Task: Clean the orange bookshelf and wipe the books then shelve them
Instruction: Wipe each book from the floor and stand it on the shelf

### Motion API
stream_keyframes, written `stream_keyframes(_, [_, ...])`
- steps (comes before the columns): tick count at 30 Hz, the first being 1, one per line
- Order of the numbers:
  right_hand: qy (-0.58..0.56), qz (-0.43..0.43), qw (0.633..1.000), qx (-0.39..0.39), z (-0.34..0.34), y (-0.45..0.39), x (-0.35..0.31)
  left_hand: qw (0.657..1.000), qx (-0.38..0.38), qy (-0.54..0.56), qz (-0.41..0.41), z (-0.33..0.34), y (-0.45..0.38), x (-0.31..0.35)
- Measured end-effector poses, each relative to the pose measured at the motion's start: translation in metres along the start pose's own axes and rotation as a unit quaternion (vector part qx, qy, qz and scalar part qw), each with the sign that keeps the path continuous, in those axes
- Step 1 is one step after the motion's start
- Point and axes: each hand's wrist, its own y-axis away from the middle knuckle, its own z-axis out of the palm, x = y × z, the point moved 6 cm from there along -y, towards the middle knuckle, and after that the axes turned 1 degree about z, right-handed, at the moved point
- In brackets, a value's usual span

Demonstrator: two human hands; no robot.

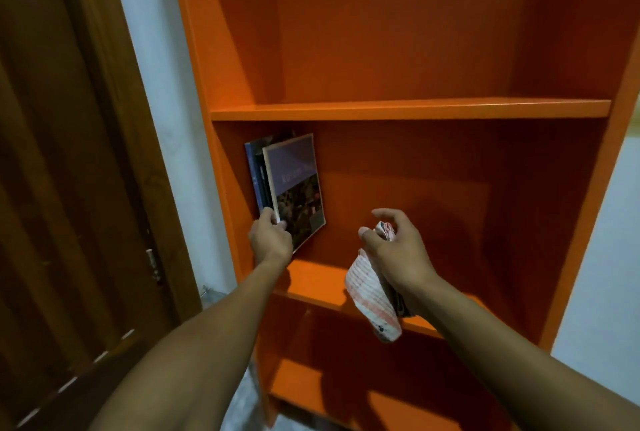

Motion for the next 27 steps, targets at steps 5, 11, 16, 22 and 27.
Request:
stream_keyframes(5, [-0.008, 0.01, 1.0, -0.015, 0.002, -0.003, 0.009, 0.998, 0.041, -0.044, -0.011, 0.009, -0.007, -0.014])
stream_keyframes(11, [-0.014, 0.022, 0.999, -0.043, 0.01, 0.003, 0.017, 0.992, 0.049, -0.111, -0.027, 0.011, -0.005, -0.021])
stream_keyframes(16, [-0.065, 0.042, 0.994, -0.072, 0.015, 0.021, 0.02, 0.995, 0.036, -0.09, 0.022, 0.0, 0.001, -0.026])
stream_keyframes(22, [-0.139, 0.146, 0.971, -0.13, 0.033, 0.066, 0.049, 0.985, 0.003, -0.101, 0.142, -0.039, 0.05, -0.04])
stream_keyframes(27, [-0.203, 0.329, 0.901, -0.199, 0.049, 0.125, 0.112, 0.986, -0.065, -0.115, 0.104, -0.07, 0.109, -0.087])
